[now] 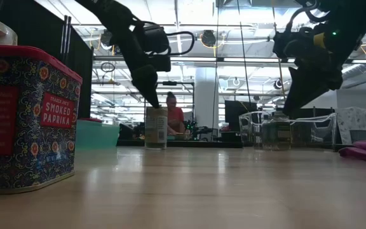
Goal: Sort spices by type
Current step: Put the top gold seasoning bottle into the black bin
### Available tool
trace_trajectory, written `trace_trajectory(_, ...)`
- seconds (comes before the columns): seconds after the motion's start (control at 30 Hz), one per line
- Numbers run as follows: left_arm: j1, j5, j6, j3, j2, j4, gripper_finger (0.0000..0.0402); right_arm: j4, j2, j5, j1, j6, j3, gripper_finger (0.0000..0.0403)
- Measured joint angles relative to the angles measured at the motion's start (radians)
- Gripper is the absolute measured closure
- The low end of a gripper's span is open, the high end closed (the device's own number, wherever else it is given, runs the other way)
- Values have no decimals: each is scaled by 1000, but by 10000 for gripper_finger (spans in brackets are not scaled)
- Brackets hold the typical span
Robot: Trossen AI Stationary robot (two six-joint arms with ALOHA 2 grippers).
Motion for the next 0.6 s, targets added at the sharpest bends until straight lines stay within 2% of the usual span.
trace_trajectory(0.4,-14,-13,-4,0,1,3,61,19,0,0,0,-8,0,403)
trace_trajectory(0.6,-23,-55,-5,0,1,-4,61,44,0,0,-1,-8,0,403)
